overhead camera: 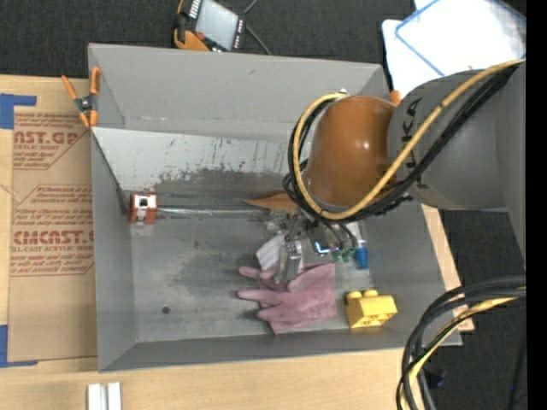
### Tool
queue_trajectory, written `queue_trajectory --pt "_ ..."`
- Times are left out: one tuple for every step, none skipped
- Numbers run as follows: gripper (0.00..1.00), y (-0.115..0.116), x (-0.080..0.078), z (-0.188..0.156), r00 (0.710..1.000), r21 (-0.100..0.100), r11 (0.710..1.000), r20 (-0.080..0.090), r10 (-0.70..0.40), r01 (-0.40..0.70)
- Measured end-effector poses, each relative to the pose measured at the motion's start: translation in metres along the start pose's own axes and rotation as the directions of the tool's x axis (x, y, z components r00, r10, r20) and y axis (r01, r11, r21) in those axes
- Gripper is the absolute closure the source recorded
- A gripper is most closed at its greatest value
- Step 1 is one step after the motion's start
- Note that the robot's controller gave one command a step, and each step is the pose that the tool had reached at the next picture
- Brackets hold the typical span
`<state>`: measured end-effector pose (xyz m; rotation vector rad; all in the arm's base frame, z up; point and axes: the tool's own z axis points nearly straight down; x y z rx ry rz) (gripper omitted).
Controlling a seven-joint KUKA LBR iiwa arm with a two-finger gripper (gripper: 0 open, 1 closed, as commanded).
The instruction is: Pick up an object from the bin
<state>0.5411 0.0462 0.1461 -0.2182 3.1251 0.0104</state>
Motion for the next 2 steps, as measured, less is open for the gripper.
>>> queue_trajectory --pt "1.00 -0.014 0.009 0.040 0.997 -0.001 0.997 -0.007 -0.080 0.080" --pt "1.00 -0.008 0.012 -0.067 0.999 0.000 0.999 -0.005 -0.046 0.046"
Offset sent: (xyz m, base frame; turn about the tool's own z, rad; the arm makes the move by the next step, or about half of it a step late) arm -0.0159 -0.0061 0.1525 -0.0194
